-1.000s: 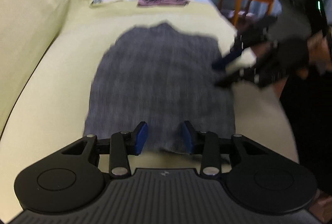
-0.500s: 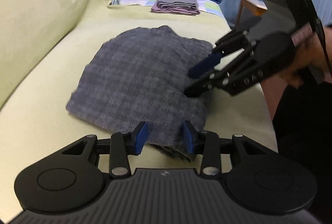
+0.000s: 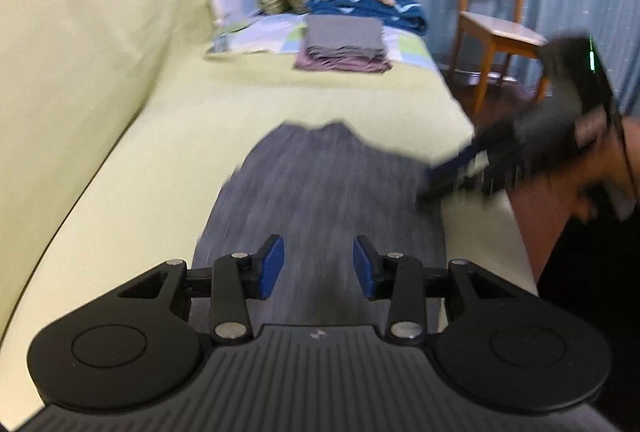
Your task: Fold clothes
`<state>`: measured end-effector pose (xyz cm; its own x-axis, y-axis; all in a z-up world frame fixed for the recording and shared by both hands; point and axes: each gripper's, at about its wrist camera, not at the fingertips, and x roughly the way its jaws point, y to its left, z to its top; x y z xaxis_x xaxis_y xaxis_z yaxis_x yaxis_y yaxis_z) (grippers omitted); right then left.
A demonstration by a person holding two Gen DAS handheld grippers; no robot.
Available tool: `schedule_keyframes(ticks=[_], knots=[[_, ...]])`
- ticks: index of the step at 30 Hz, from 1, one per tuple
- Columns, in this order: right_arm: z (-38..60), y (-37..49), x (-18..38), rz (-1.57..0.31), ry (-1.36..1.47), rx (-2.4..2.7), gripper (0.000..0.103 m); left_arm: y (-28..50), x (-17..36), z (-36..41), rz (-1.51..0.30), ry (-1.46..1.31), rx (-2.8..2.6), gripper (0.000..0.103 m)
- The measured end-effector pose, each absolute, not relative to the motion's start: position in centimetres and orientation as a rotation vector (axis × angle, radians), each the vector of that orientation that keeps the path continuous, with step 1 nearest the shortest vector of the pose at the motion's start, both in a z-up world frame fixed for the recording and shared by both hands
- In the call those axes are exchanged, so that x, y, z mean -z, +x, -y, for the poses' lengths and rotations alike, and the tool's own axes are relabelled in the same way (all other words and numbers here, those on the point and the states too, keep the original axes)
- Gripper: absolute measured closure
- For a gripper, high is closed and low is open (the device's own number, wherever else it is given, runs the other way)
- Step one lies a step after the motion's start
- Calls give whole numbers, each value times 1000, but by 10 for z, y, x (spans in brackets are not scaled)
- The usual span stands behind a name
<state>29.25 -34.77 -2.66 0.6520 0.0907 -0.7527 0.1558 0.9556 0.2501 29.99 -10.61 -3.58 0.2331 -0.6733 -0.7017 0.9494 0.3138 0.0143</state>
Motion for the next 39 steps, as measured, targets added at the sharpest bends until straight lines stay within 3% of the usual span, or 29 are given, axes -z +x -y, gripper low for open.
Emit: schedule_keyframes(ticks=[7,13,16,31,39], knots=[[367,259,22,-708,422,76,66,349,57,213,-764,601,1273,58],[358,257,27,-688,405,10,65,361,93,250,-798,745,1208,58],[354,262,32,-693,408,3,65,365,106,250,-827,740,1162,57],[329,225,-28,-656,304,23,60,310,51,195,-777,675,976,56],[315,205,-47,-663,265,11,58,278,54,159,-838,589,868,55]])
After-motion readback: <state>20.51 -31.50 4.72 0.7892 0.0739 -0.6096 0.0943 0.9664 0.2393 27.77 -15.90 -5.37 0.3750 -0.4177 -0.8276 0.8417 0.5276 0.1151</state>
